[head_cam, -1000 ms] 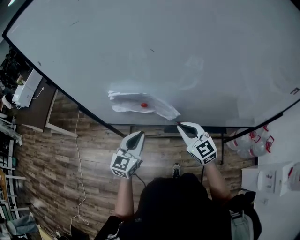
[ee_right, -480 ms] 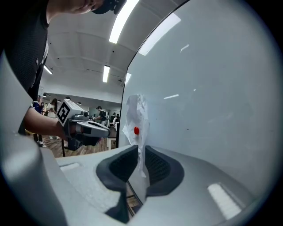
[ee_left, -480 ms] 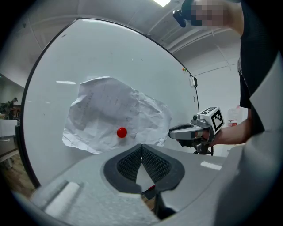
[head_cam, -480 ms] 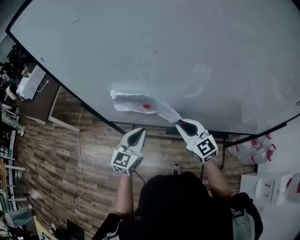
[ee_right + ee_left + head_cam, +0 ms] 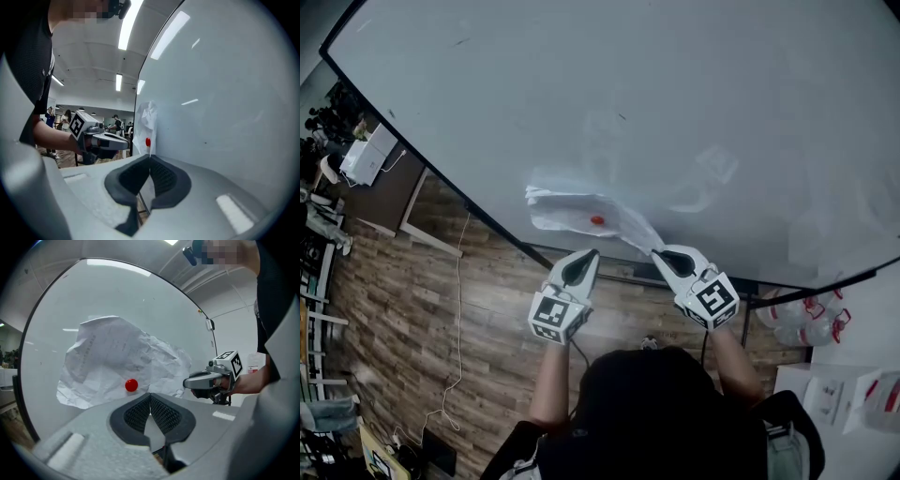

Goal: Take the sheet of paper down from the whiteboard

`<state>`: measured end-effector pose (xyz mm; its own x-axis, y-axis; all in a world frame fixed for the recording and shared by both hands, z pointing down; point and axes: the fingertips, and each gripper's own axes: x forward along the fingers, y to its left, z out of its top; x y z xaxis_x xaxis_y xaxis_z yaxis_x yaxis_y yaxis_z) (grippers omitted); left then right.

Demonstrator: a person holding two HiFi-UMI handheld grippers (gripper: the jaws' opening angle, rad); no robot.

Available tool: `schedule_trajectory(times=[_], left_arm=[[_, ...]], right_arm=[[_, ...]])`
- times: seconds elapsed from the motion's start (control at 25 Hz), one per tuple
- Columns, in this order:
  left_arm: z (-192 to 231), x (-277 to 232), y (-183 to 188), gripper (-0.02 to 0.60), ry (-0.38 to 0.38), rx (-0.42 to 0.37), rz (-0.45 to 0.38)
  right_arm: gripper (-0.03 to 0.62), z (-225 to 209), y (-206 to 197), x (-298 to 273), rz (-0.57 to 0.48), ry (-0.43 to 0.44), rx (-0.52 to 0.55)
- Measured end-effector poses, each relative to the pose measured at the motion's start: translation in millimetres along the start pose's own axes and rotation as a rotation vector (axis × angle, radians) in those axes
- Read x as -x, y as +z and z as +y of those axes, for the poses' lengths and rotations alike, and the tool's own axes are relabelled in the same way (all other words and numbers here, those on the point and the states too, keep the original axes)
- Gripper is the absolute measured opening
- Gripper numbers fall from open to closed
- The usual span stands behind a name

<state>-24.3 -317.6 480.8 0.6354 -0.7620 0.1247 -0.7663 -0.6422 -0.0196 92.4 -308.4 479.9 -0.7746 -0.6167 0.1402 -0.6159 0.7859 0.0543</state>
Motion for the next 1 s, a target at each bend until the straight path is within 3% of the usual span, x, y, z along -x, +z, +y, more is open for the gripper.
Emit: schedule_trajectory(times=[0.16, 0.56, 0.88, 1.0], left_arm=[[4.0, -7.8, 6.8, 0.012, 0.007, 0.016, -0.032], [22.8, -24.0, 5.3, 0.014, 0.130, 0.026, -0.030], [30.2, -32.2, 11.1, 0.019, 0.177, 0.030, -0.059], [31.1, -37.1, 13.0, 0.077, 0.204, 0.011, -0.061]], right_arm=[[0.003, -2.0, 0.3, -1.1, 0.001, 0.029, -0.005], [0.003, -3.2, -1.7, -1.7, 0.000, 0.076, -0.003], [0.003, -8.1, -2.1, -2.4, 0.001, 0.094, -0.005], [0.003, -9.8, -2.5, -2.4, 0.003, 0.097, -0.006]])
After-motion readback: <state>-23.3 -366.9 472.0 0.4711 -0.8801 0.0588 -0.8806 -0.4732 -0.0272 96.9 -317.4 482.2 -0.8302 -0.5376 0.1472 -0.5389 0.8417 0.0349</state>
